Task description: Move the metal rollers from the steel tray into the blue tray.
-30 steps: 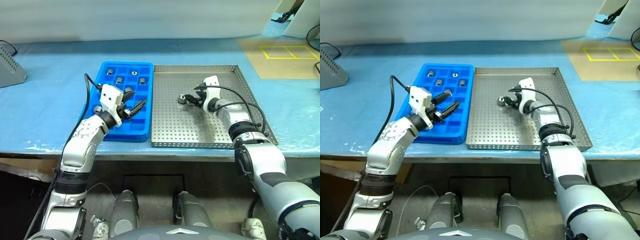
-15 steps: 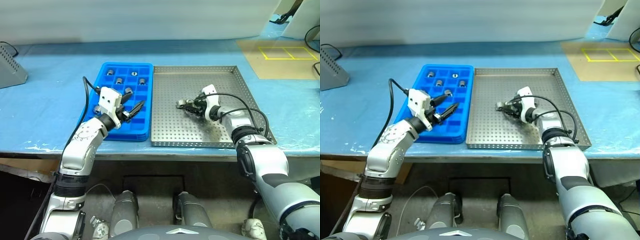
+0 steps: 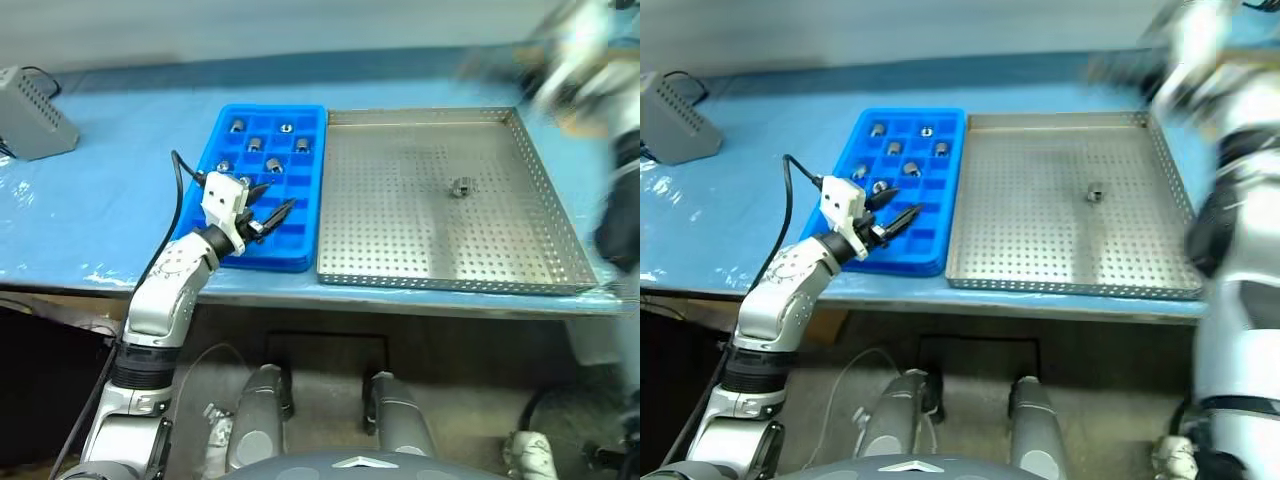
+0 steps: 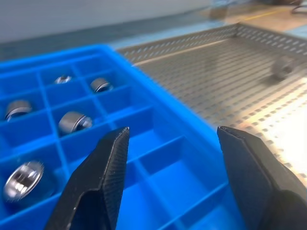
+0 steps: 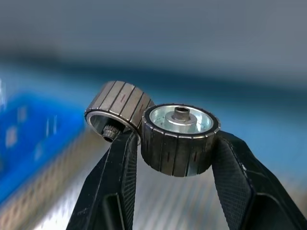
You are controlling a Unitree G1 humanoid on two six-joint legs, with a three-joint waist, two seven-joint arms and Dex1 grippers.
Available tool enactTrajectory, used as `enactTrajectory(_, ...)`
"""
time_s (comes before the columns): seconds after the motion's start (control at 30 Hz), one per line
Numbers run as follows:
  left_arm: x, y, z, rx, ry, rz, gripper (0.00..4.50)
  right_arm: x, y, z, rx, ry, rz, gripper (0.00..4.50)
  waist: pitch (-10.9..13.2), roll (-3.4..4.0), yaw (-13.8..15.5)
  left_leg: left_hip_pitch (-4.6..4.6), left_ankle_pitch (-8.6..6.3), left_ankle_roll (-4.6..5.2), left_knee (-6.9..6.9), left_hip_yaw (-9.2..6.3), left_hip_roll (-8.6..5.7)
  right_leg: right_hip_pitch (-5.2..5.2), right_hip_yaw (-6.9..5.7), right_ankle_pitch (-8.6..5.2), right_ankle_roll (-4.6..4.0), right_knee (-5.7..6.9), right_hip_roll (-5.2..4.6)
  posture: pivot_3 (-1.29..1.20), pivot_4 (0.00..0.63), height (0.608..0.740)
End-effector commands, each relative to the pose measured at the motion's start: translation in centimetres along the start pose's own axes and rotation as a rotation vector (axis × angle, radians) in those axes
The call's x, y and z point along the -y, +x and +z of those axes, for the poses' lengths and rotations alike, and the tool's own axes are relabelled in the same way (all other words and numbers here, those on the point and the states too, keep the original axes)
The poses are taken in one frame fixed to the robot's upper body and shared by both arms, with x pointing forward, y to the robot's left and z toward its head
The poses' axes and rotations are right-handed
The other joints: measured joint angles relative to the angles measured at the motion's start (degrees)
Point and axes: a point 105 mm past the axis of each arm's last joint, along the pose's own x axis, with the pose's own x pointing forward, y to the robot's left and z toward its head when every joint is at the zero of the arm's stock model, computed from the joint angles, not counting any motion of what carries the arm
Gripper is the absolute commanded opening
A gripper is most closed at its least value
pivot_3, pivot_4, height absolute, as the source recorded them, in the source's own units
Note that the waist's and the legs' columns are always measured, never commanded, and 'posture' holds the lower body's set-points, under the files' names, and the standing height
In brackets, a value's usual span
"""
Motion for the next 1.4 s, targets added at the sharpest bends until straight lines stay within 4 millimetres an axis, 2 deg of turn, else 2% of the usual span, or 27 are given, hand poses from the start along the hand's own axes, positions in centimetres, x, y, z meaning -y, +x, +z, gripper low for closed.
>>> enactTrajectory(0.03,1.9,2.5,3.3,0.125,0.062,-0.065,3.08,-15.7,2.0,-18.4,-0.183,0.331,0.333,1.85,-1.69,-2.75,-2.89,1.15,-0.78,-0.8,0.16,-0.25,0.79,1.38,-0.25,-0.42,-0.46,-0.2,0.78,-0.16,0.15,0.74)
enactTrajectory(0.07,2.2,3.0,3.3,0.131,0.066,-0.077,3.08,-16.1,1.8,-17.9,-0.161,0.329,0.333,1.85,-1.62,-2.53,-2.71,2.92,-1.74,-2.61,0.37,-1.21,1.97,3.49,-1.28,-1.06,-0.38,-1.32,1.73,-0.18,0.15,0.74)
enactTrajectory(0.1,2.5,3.6,3.5,0.139,0.065,-0.089,3.08,-16.5,1.5,-17.4,-0.142,0.327,0.336,1.85,-1.26,-1.94,-2.09,4.15,-2.08,-3.43,0.33,-1.99,2.41,4.82,-2.62,-1.09,-0.36,-2.37,1.59,-0.18,0.15,0.74)
enactTrajectory(0.13,2.8,4.0,3.6,0.147,0.065,-0.099,3.08,-16.8,1.2,-17.1,-0.133,0.327,0.335,1.85,-0.58,-0.63,-0.92,4.18,-2.1,-3.48,0.23,-2.47,2.34,5.23,-3.31,-1.08,-0.37,-2.7,1.19,-0.2,0.15,0.74)
enactTrajectory(0.17,3.0,4.5,3.8,0.154,0.068,-0.106,3.08,-17.0,0.9,-16.9,-0.128,0.327,0.335,1.85,-0.31,0.4,0.11,3.67,-2.04,-3.56,0.01,-2.57,1.86,4.72,-3.15,-0.73,-0.48,-2.71,0.92,-0.2,0.15,0.74)
enactTrajectory(0.2,3.2,4.9,4.0,0.16,0.07,-0.116,3.08,-17.2,0.7,-16.7,-0.128,0.328,0.336,1.85,-0.09,0.97,0.14,2.77,-1.59,-3.4,-0.51,-1.89,0.88,3.16,-2.49,-0.16,-0.66,-1.75,0.08,-0.21,0.15,0.74)
enactTrajectory(0.23,3.5,5.3,4.1,0.166,0.073,-0.125,3.08,-17.4,0.4,-16.6,-0.128,0.329,0.336,1.85,-0.1,1.01,0.09,2.23,-0.71,-2.74,-0.6,-1.49,0.34,2.03,-1.87,-0.16,-0.32,-0.8,-0.16,-0.21,0.15,0.74)
enactTrajectory(0.27,3.7,5.8,4.4,0.175,0.073,-0.133,3.08,-17.5,0.3,-16.5,-0.128,0.332,0.333,1.85,-0.03,0.74,0.06,1.78,-0.63,-2.58,-0.17,-1.63,0.14,1.47,-1.58,-0.03,-0.11,-0.26,-0.09,-0.23,0.15,0.74)
enactTrajectory(0.3,3.8,6.2,4.6,0.183,0.073,-0.14,3.08,-17.6,0.1,-16.4,-0.13,0.334,0.329,1.85,-0.06,0.28,0.05,1.23,-0.65,-2.55,0.25,-1.66,0.29,1.28,-1.58,-0.04,-0.11,-0.23,0.09,-0.23,0.15,0.74)
enactTrajectory(0.33,4.0,6.5,4.8,0.19,0.076,-0.147,3.08,-17.2,-0.1,-16.8,-0.136,0.337,0.318,1.85,-0.15,-0.01,-0.03,1.05,-0.65,-2.55,0.34,-1.67,0.46,1.19,-1.6,-0.03,-0.11,-0.29,0.22,-0.23,0.15,0.74)
enactTrajectory(0.4,4.2,6.9,5.2,0.203,0.074,-0.161,3.08,-16.5,-0.6,-17.3,-0.141,0.346,0.297,1.85,-0.21,-0.13,-0.67,1.21,-0.85,-2.3,0.28,-1.61,0.6,1.3,-1.67,-0.1,-0.22,-0.32,0.25,-0.26,0.15,0.74)
enactTrajectory(0.6,4.1,7.3,5.0,0.206,0.071,-0.168,3.08,-14.4,-1.9,-18.7,-0.146,0.355,0.261,1.85,-0.2,-0.11,-1.41,2.14,-0.92,-2.61,0.18,-1.58,0.57,2.09,-1.53,-0.27,-0.58,-0.44,0.17,-0.28,0.15,0.74)
enactTrajectory(0.8,4.1,7.3,5.1,0.21,0.068,-0.172,3.08,-13.4,-2.4,-18.9,-0.119,0.363,0.256,1.85,-0.21,-0.1,-1.9,2.14,-0.89,-2.6,0.19,-1.59,0.58,2.11,-1.47,-0.01,-0.55,-0.68,0.25,-0.28,0.15,0.74)
enactTrajectory(0.93,4.0,7.0,4.9,0.204,0.046,-0.183,3.08,-13.8,-2.1,-18.8,-0.106,0.373,0.274,1.85,-0.2,-0.1,-2.24,2.0,-0.86,-2.28,0.19,-1.6,0.56,2.1,-1.5,-0.01,-0.55,-0.84,0.24,-0.26,0.15,0.74)
enactTrajectory(1.23,4.8,6.1,4.1,0.193,0.077,-0.251,3.08,-14.7,-0.9,-18.4,-0.1,0.378,0.301,1.85,-0.2,-0.1,-2.23,2.0,-0.87,-2.26,0.2,-1.6,0.58,2.1,-1.54,-0.01,-0.56,-0.82,0.22,-0.25,0.15,0.74)
enactTrajectory(1.4,4.8,6.6,4.3,0.208,0.1,-0.254,3.08,-15.8,-0.5,-17.6,-0.083,0.381,0.323,1.85,-0.2,-0.1,-2.24,2.0,-0.86,-2.26,0.19,-1.61,0.59,2.1,-1.54,-0.01,-0.56,-0.82,0.21,-0.26,0.15,0.74)
